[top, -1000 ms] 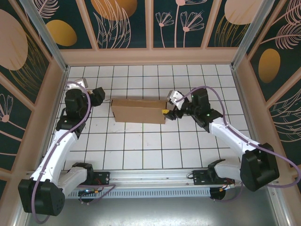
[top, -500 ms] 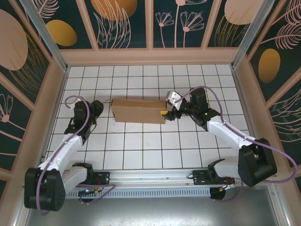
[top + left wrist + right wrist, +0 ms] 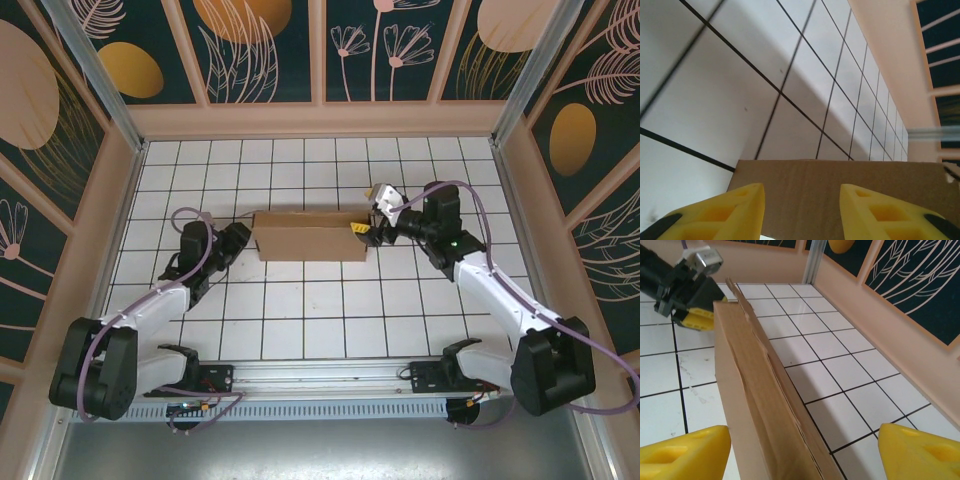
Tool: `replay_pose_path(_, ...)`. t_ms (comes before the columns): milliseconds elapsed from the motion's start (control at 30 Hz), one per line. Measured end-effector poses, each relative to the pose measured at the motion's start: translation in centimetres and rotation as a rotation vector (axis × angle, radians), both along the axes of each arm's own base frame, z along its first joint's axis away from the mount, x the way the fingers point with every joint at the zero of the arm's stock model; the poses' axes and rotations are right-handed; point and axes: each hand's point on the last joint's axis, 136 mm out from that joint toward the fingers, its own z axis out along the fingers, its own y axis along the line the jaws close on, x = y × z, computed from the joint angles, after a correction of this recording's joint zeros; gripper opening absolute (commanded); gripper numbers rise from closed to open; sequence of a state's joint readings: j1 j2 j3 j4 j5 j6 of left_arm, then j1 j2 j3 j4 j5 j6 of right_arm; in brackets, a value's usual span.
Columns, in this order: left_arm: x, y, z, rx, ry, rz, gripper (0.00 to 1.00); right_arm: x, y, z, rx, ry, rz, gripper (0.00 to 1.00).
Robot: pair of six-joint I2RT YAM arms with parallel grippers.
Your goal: Fold the paper box
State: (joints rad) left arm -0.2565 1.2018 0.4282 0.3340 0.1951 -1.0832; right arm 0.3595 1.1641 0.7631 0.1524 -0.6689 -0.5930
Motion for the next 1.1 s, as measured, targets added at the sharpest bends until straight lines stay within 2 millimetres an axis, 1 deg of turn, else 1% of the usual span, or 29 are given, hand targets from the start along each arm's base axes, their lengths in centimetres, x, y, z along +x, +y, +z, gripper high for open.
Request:
replay_pose_path(67,-0.3,-0.7,-0.2,0.003,0.006,-0.024,0.48,-0.1,-0.1,0.3,0.009,-0.001,0.0,0.74)
replay_pose_path(133,-0.5,-0.6,-0.2,0.044,0.009,-0.033,0.53,-0.1,-0.4,0.9,0.023,0.003,-0.011,0.74)
replay_pose_path(167,-0.4,-0.3,0.2,0.072,0.0,-0.031,0.55,0.0,-0.5,1.2,0.034,0.008,-0.019,0.74)
replay_pose_path(200,-0.3,0.1,1.1,0.12,-0.023,-0.032,0.57,0.0,-0.6,1.8,0.048,0.011,-0.027,0.73)
replay_pose_path(267,0.1,0.8,4.1,0.199,-0.105,-0.035,0.6,-0.2,-0.7,3.0,0.078,0.01,-0.036,0.7)
replay_pose_path(333,0.6,1.4,9.1,0.288,-0.24,-0.043,0.62,-0.5,-0.8,4.5,0.105,-0.011,-0.039,0.66)
replay_pose_path(400,0.7,2.1,14.8,0.378,-0.392,-0.029,0.64,-0.8,-0.9,6.3,0.139,-0.043,-0.043,0.59)
replay_pose_path(467,0.3,3.0,18.9,0.447,-0.498,0.002,0.69,-1.0,-1.1,7.9,0.188,-0.056,-0.052,0.57)
replay_pose_path(500,0.2,3.5,20.5,0.486,-0.536,0.019,0.73,-1.2,-1.1,8.8,0.219,-0.066,-0.052,0.56)
replay_pose_path(533,0.1,3.8,21.5,0.518,-0.558,0.027,0.73,-1.4,-1.2,9.5,0.24,-0.078,-0.05,0.55)
replay_pose_path(600,0.0,4.0,22.9,0.595,-0.593,0.013,0.67,-1.7,-1.2,10.5,0.27,-0.099,-0.046,0.57)
replay_pose_path(633,0.1,4.1,23.0,0.626,-0.597,0.004,0.69,-1.8,-1.3,10.6,0.27,-0.107,-0.043,0.58)
replay_pose_path(667,0.2,4.0,22.8,0.657,-0.597,-0.011,0.67,-1.8,-1.3,10.6,0.263,-0.113,-0.045,0.59)
replay_pose_path(733,0.6,3.4,21.8,0.735,-0.593,-0.091,0.54,-1.5,-1.4,10.2,0.235,-0.118,-0.055,0.61)
replay_pose_path(767,0.7,2.7,21.1,0.777,-0.599,-0.153,0.51,-1.4,-1.4,9.9,0.217,-0.127,-0.057,0.61)
replay_pose_path(833,0.8,1.5,19.9,0.853,-0.622,-0.273,0.54,-1.3,-1.5,9.4,0.175,-0.161,-0.059,0.61)
replay_pose_path(933,0.6,0.7,18.2,0.985,-0.681,-0.396,0.55,-0.7,-1.6,8.7,0.111,-0.224,-0.062,0.61)
replay_pose_path(1033,0.2,-0.3,16.3,1.074,-0.738,-0.523,0.56,0.1,-1.4,7.2,0.043,-0.256,-0.044,0.61)
replay_pose_path(1100,0.1,-1.5,15.3,1.093,-0.789,-0.629,0.56,0.5,-1.4,5.6,-0.008,-0.262,-0.011,0.62)
